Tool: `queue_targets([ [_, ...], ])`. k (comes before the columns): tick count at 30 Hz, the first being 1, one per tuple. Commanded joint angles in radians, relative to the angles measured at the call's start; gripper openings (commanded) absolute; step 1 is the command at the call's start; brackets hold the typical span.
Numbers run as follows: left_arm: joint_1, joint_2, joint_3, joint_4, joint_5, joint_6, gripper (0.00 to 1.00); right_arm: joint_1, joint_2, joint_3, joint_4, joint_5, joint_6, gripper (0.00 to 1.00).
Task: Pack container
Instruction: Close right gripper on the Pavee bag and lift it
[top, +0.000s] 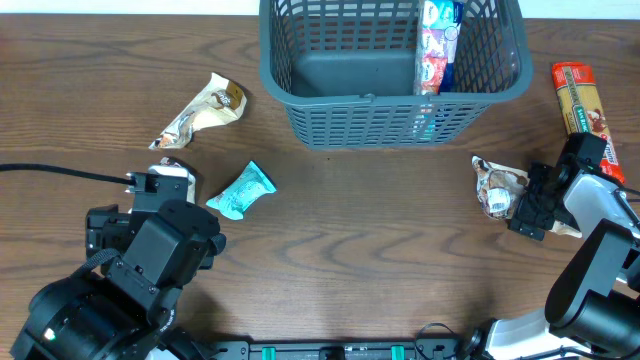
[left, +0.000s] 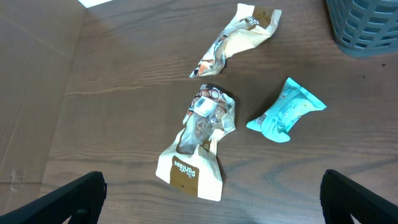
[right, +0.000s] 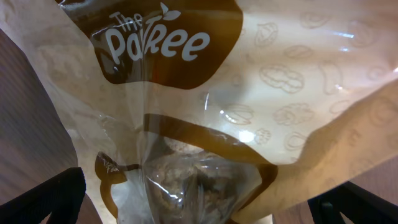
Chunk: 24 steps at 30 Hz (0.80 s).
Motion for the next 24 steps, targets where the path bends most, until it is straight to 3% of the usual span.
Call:
queue_targets([
  [1, 0.003, 0.0, 0.019, -0.002, -0.012, 0.017, 0.99, -0.011, 0.012, 0.015, 0.0, 0.005, 0.021, 0.99],
  [16, 0.003, 0.0, 0.019, -0.002, -0.012, 0.017, 0.99, -0.011, 0.108, 0.021, 0.002, -0.005, 0.04, 0.99],
  [24, 0.003, 0.0, 0.019, -0.002, -0.012, 0.017, 0.99, -0.019, 0.108, 0.063, -0.08, 0.011, 0.1, 0.99],
])
